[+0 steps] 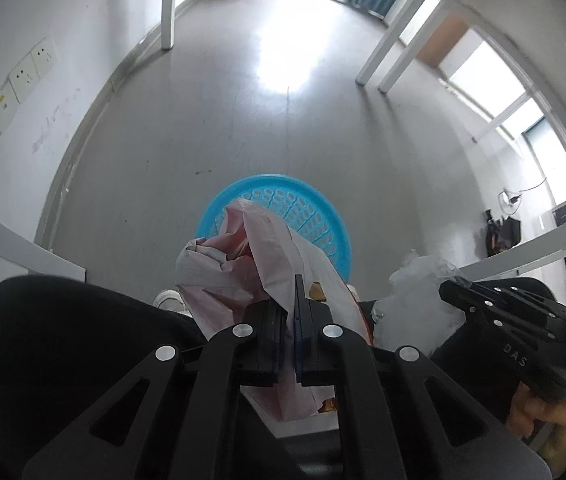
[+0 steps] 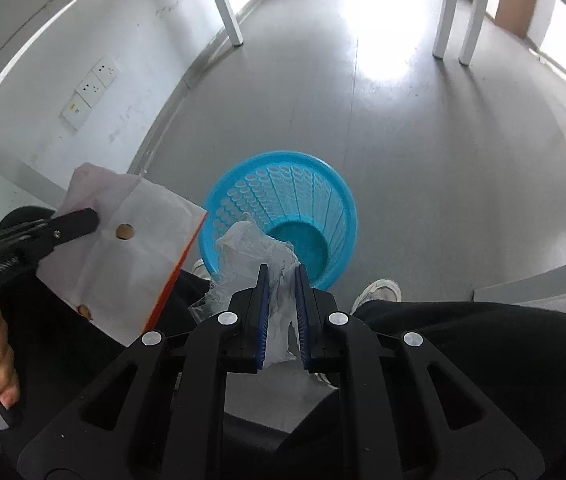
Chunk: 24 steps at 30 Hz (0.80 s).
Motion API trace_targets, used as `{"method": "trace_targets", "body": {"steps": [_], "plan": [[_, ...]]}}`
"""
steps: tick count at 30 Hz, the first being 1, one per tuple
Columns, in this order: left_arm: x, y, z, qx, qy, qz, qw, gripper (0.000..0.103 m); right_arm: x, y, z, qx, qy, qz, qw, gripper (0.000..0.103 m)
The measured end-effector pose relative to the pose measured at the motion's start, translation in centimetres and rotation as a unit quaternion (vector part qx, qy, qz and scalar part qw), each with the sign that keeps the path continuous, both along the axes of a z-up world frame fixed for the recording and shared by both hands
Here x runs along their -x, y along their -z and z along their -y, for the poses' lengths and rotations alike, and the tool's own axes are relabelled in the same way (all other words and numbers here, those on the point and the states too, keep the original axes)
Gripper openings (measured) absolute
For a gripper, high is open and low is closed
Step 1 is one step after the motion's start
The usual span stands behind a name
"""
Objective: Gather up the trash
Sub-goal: 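Carry both held items down over the blue wastebasket with both tools, then open both tools to drop the paper and bag into the wastebasket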
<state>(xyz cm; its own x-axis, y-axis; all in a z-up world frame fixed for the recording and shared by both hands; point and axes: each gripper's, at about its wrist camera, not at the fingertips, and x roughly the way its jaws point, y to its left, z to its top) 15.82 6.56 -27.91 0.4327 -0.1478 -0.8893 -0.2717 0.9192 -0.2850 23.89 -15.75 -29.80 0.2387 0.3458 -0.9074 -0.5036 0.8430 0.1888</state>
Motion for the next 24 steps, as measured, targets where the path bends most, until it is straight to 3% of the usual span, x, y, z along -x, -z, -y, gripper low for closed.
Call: {"method": "trace_targets", "body": {"steps": [15,20,24], "plan": [[-7.9,6.4,0.5,-0.04,0.018,-0.077,0.996,0.004,-7.9,9.0,-3.6,0.04,0.034,-0.082,0.995,0.011],[-9.5,8.5,-0.2,-0.052,0.01,-0.106,0.9929,0.004,-8.9,10.4,-4.1,0.053,0.036,-0.09,0.994,0.011],[-10.0,8.5,-0.1,-0.044,0.008,-0.106,0.9933,0.003,-9.4,11.2,-4.3,0.057,0.035,-0.097,0.993,0.012]]}}
